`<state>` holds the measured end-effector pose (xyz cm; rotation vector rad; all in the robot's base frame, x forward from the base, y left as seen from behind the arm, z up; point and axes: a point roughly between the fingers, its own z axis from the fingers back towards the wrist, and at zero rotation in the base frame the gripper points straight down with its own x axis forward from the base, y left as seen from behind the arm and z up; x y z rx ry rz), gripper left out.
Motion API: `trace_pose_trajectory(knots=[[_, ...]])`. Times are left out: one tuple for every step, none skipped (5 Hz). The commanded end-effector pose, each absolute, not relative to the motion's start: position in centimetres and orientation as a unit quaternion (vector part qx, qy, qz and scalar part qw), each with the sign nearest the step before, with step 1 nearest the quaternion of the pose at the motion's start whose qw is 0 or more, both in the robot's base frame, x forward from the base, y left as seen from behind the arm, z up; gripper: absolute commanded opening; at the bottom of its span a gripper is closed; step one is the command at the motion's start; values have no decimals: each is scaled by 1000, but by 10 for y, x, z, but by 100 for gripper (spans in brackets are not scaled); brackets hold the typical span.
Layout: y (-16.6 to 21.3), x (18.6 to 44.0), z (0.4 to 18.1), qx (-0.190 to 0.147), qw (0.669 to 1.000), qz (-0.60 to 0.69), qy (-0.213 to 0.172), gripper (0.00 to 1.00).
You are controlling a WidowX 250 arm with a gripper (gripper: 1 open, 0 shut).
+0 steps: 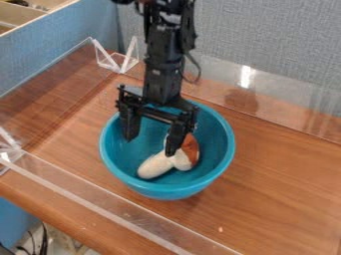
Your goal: Remove the mushroom from inside the blue bowl and put it on the table
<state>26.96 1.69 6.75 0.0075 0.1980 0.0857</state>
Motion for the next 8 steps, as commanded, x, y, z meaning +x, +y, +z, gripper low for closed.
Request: trace_pose_trajectory(knots=[[11,277,80,2,996,59,63,100],[3,275,75,1,995,73,63,100],[-5,273,71,0,994,86,63,100],[-2,271,72,-1,992,104,65,100],[2,270,74,-2,990,122,66,100],[2,265,67,-3,989,128,68,100],[2,260,62,-4,989,131,68,0],[-4,264,62,-6,989,135,66,0]])
